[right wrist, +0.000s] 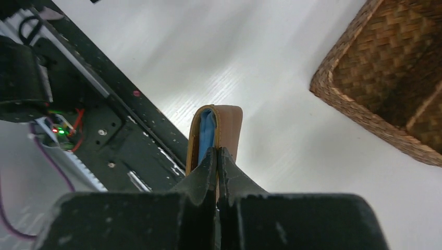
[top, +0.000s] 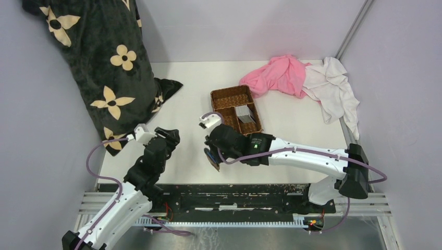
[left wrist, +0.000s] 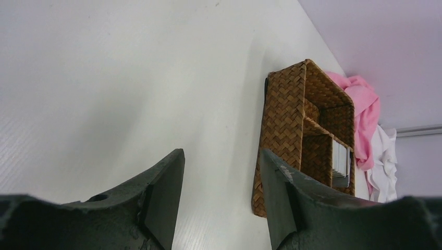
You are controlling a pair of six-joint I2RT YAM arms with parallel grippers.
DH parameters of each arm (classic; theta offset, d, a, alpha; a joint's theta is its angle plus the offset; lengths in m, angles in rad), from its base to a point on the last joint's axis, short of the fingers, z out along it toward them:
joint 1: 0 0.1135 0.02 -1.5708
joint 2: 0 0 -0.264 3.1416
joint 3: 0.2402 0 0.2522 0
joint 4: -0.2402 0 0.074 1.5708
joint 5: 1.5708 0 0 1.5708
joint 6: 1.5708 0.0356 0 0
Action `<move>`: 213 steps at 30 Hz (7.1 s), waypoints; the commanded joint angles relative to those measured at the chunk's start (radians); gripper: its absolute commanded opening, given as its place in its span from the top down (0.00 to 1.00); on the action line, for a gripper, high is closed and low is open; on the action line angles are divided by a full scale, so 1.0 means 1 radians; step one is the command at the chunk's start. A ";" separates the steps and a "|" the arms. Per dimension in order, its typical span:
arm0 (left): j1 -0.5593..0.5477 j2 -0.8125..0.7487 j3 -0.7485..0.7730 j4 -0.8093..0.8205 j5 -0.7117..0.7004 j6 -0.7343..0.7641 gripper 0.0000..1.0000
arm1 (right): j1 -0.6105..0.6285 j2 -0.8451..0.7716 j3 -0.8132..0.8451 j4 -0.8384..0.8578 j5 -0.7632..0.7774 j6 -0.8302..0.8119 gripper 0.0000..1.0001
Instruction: Put the credit cards into the card holder
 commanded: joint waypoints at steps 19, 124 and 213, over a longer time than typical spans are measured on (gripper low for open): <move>-0.005 0.089 -0.082 0.292 0.051 0.143 0.49 | -0.355 0.265 -0.203 0.633 -0.684 0.335 0.99; -0.851 0.652 0.068 -0.041 -0.342 -0.528 0.83 | -0.167 0.094 -0.261 0.179 0.031 -0.011 0.51; -0.816 1.174 0.055 0.234 -0.269 -0.737 0.89 | -0.272 0.064 -0.392 0.181 -0.023 0.038 0.99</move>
